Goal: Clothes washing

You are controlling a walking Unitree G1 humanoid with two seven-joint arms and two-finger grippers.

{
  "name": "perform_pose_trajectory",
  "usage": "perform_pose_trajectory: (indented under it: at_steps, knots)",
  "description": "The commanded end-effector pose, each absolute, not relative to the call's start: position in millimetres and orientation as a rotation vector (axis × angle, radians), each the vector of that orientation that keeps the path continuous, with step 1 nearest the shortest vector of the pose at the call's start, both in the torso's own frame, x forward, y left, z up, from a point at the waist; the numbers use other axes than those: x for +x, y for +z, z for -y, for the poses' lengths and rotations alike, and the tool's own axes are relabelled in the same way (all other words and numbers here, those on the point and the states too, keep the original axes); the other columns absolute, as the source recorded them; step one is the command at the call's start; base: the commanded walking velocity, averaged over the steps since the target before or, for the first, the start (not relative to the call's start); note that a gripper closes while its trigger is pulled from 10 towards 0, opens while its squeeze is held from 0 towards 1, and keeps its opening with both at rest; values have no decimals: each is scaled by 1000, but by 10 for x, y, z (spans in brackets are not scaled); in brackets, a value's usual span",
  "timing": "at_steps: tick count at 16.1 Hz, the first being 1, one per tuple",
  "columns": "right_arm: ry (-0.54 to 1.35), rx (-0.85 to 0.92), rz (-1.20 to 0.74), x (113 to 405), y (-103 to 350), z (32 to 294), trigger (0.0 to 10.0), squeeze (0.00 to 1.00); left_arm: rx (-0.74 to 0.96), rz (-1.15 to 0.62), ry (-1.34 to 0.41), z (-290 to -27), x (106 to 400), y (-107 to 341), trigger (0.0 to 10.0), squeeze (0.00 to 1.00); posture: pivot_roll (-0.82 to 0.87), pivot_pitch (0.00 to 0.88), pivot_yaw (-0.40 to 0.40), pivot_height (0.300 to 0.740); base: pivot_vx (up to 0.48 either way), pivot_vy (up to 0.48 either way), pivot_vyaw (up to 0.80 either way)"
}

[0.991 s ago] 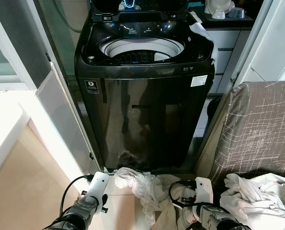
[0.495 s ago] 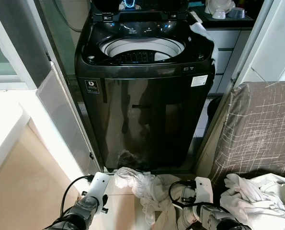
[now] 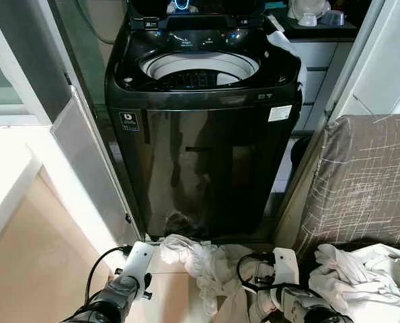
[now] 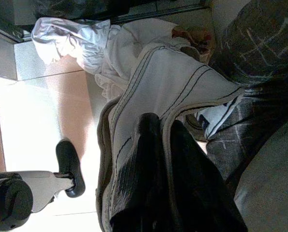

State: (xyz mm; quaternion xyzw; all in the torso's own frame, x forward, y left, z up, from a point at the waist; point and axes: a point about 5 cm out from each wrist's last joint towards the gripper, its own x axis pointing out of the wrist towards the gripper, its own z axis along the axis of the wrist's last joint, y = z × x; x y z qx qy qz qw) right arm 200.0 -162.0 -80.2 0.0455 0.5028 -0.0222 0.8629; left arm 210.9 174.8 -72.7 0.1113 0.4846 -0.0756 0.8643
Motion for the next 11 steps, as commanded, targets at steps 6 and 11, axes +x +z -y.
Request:
perform_pose_trajectory:
  at_steps: [6,11]
  knots:
    - [-36,76,-1018,2108,-743,1622,10000,0,238,-1005,-154,-1726,2142,-711,10000,0,-56,0,13,740,0,0,0]
    - [-34,72,-1027,2072,-763,1630,10000,0,238,-1012,-154,-1739,2109,-728,10000,0,-58,0,11,740,0,0,0]
